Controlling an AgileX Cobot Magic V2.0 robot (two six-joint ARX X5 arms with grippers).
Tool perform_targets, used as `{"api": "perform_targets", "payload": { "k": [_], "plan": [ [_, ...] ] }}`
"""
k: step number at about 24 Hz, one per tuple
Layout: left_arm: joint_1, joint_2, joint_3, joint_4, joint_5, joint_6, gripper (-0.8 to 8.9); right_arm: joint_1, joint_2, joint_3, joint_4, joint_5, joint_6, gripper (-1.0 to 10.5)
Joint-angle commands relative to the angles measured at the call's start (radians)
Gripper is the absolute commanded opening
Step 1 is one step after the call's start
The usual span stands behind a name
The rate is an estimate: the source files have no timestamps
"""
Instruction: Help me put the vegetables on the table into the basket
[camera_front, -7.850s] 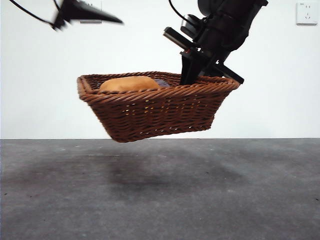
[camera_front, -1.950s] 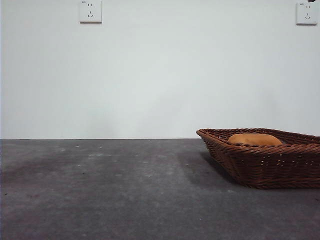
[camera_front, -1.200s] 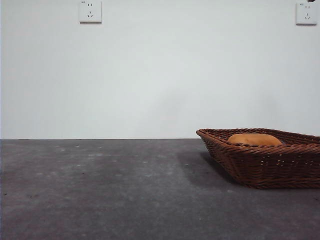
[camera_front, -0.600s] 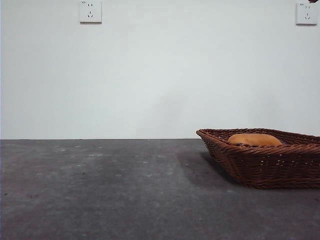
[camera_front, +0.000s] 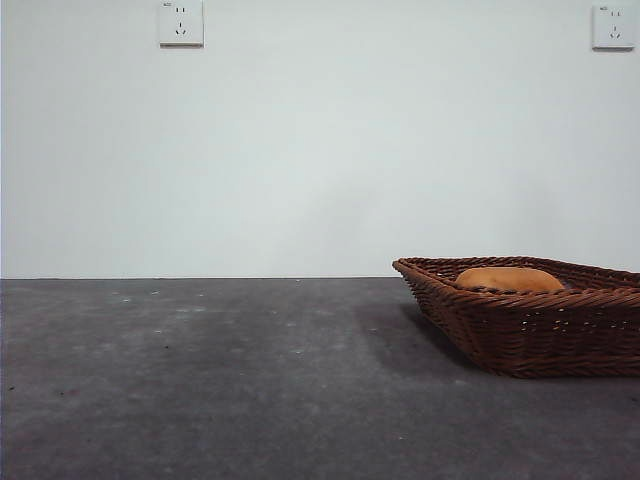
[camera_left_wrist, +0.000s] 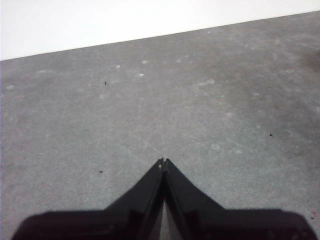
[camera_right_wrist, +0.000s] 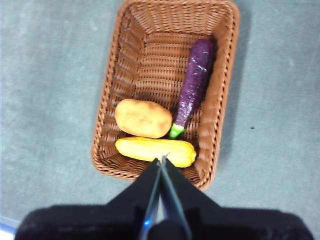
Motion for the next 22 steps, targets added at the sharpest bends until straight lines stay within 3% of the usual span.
{"api": "perform_targets", "payload": {
  "k": [1,7,10,13,15,20,22],
  "plan": [
    [0.003,0.011,-0.011,0.006,0.001,-0.008,-0.04,0.000,0.001,-0.002,-0.021,0.012,0.003,0.0],
    [0.003,0.045,-0.011,0.006,0.001,-0.008,-0.04,-0.003,-0.002,-0.002,0.008,0.066,-0.027,0.0],
    [0.003,0.065,-0.011,0.006,0.001,-0.008,-0.04,-0.005,-0.073,-0.003,0.156,0.068,-0.028,0.0],
    [0.003,0.080,-0.011,0.006,0.001,-0.008,-0.04,-0.006,-0.215,-0.008,0.330,0.002,-0.028,0.0],
    [0.003,0.093,-0.011,0.006,0.001,-0.008,-0.04,-0.008,-0.312,-0.027,0.399,0.003,-0.048,0.0],
    [0.003,0.117,-0.011,0.006,0.001,-0.008,-0.04,-0.009,-0.594,-0.317,0.604,0.005,-0.196,0.0],
    [0.003,0.126,-0.011,0.007,0.001,-0.008,-0.04,-0.013,-0.692,-0.479,0.686,0.006,-0.209,0.0]
  ]
}}
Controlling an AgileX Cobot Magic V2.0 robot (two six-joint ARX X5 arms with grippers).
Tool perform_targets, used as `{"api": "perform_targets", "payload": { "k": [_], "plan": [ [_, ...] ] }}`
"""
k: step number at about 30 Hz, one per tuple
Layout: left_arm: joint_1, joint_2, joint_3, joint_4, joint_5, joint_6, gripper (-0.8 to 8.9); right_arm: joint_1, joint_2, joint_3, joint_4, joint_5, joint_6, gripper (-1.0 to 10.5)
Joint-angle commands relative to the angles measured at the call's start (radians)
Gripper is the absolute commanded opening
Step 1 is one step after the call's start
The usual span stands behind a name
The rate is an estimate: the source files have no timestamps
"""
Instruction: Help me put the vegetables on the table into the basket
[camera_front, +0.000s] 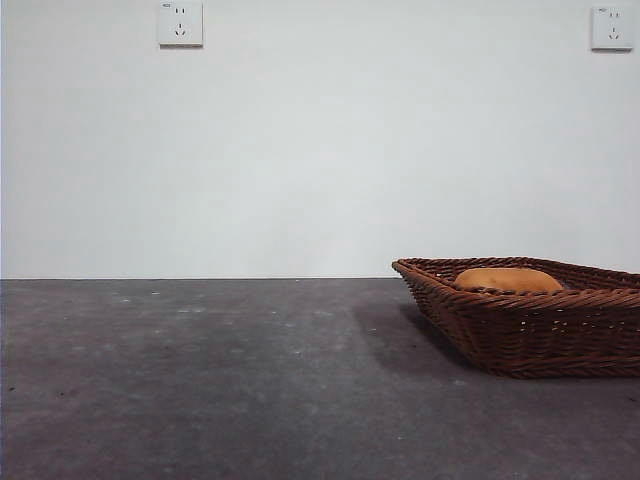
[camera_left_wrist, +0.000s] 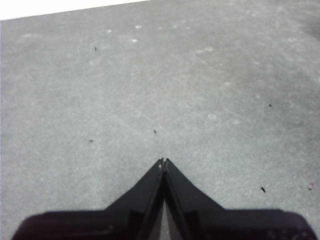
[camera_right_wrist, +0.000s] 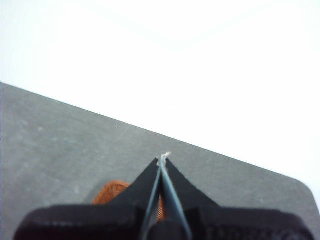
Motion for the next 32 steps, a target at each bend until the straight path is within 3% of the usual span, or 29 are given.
{"api": "perform_targets", "payload": {
  "k": [1,10,16,26,32],
  "plan": [
    [0.003,0.007,-0.011,0.009,0.000,-0.008,-0.04,-0.010,-0.101,-0.203,0.072,0.005,-0.038,0.0],
    [0.003,0.008,-0.011,0.010,0.000,-0.008,-0.04,-0.021,-0.397,-0.749,0.360,0.068,0.007,0.0],
    [0.003,0.008,-0.011,0.011,0.000,-0.008,-0.04,-0.021,-0.582,-1.007,0.471,0.126,0.054,0.0],
    [0.003,0.008,-0.011,0.010,0.000,-0.008,-0.04,-0.020,-0.730,-1.252,0.481,0.165,0.107,0.0],
    [0.002,0.008,-0.010,0.016,0.000,-0.008,-0.04,-0.020,-0.743,-1.297,0.519,0.166,0.139,0.0]
  ]
}}
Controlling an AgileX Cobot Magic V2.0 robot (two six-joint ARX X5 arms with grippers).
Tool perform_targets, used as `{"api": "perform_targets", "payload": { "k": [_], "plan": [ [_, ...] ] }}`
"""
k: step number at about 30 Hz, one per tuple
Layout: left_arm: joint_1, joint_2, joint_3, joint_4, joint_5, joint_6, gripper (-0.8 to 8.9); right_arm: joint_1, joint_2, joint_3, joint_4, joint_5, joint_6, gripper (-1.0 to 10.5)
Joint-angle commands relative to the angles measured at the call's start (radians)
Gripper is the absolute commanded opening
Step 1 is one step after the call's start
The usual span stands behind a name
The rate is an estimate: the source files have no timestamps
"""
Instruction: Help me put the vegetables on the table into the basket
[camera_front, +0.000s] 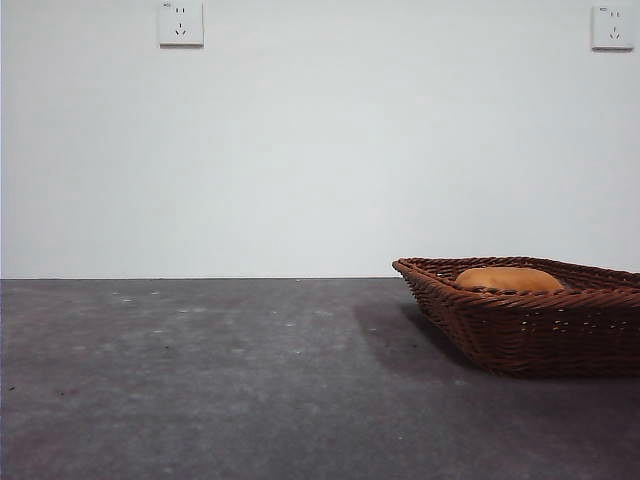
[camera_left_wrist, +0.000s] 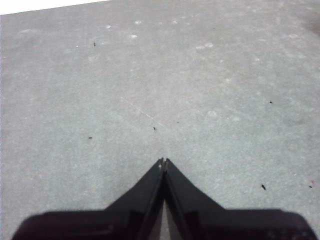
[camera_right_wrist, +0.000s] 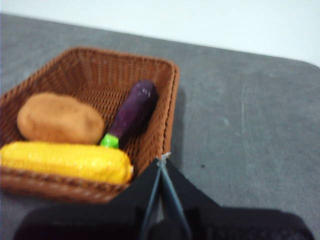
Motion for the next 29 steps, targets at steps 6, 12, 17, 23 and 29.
{"api": "perform_targets", "payload": {
  "k": [6,12,17,23,29],
  "plan": [
    [0.003,0.007,-0.010,0.016,0.000,-0.008,-0.04,0.000,-0.005,-0.017,0.019,0.024,0.032,0.0],
    [0.003,0.007,-0.010,0.016,0.000,-0.008,-0.04,0.000,-0.005,-0.017,0.019,0.023,0.035,0.0],
    [0.003,0.007,-0.010,0.016,0.000,-0.008,-0.04,0.000,-0.004,-0.016,0.017,0.023,0.035,0.0],
    [0.003,0.007,-0.010,0.016,0.000,-0.008,-0.04,0.000,-0.004,-0.016,0.017,0.023,0.035,0.0],
    [0.003,0.007,-0.010,0.016,0.000,-0.008,-0.04,0.000,-0.004,-0.016,0.017,0.023,0.035,0.0]
  ]
}}
